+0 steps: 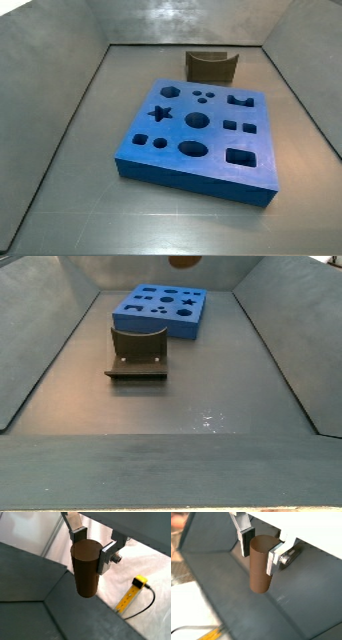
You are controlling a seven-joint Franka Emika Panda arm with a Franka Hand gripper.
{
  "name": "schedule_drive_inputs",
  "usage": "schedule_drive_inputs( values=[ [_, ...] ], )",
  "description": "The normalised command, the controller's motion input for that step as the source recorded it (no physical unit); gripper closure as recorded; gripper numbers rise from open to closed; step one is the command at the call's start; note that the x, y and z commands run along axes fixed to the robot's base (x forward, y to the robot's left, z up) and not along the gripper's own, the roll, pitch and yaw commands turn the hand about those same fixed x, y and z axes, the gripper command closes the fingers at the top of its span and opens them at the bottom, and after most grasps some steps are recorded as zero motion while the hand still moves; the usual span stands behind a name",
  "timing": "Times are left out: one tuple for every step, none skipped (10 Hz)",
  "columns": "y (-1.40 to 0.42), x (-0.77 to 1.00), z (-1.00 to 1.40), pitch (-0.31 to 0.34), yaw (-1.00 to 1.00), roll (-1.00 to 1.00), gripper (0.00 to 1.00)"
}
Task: Pick up the round object. Move up. Place the round object on the fixture. Regrasp the round object. Move to above the board. Insert the round object.
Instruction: Move to above the board.
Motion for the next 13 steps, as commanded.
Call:
schedule_drive_inputs(
  values=[
    [-1.0, -0.2, -0.3, -0.132, -0.16, -1.0, 1.0],
    [-1.0, -0.21, -0.31, -0.128, -0.16, -1.0, 1.0],
    [-1.0, -0.22, -0.3, -0.125, -0.17, -1.0, 1.0],
    [-1.0, -0.22, -0.3, -0.119, -0.16, -1.0, 1.0],
    [-1.0, -0.23, -0.3, -0.11, -0.16, -1.0, 1.0],
    [-1.0, -0.24, -0.29, -0.108, -0.16, -1.0, 1.0],
    [-1.0, -0.25, -0.29, -0.104, -0.16, -1.0, 1.0],
    [-1.0, -0.26, -0.29, -0.094, -0.15, -1.0, 1.0],
    [-0.96, -0.26, -0.28, -0.082, -0.14, -1.0, 1.0],
    [-0.67, -0.18, -0.2, -0.077, -0.14, -1.0, 1.0],
    [-0.47, -0.13, -0.14, -0.069, -0.13, -1.0, 1.0],
    [-0.21, -0.07, -0.06, -0.056, -0.13, -1.0, 1.0],
    [-0.11, -0.06, -0.03, -0.055, -0.12, -1.0, 1.0]
  ],
)
